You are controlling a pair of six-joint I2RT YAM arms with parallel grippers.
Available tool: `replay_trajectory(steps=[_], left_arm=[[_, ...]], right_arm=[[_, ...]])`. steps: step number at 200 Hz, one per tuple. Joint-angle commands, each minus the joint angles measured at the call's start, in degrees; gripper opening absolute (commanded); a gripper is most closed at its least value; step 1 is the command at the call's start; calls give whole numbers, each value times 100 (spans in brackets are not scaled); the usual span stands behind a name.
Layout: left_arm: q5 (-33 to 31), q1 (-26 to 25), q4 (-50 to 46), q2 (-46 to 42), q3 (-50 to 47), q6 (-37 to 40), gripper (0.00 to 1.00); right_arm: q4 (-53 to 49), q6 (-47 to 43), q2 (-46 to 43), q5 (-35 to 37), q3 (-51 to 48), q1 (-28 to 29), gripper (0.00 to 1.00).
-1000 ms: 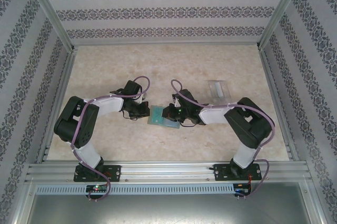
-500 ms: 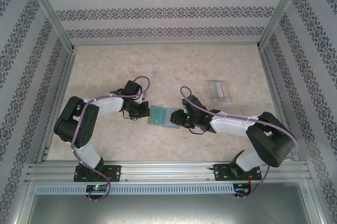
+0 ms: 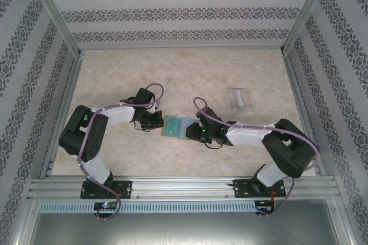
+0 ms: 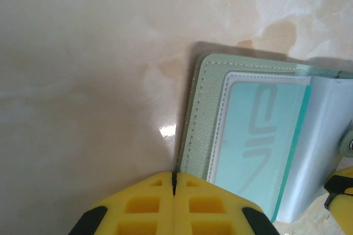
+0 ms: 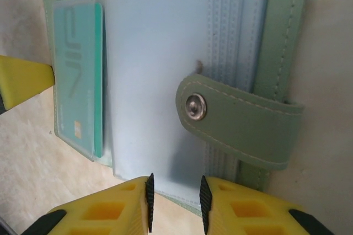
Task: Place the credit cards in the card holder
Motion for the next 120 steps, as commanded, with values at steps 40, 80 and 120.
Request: replay_trajectory(steps=[40,80,120], left_arm=[[-43,11,62,140,-97,-15,0],[0,17,137,178,-106,-33,0],[-4,10,155,160,-131,-38,0]], right_arm=[[-152,-114,116,87,215,64,25],[2,-112,338,-20,324,60,28],[28,-140,424,-36,463,58,28]])
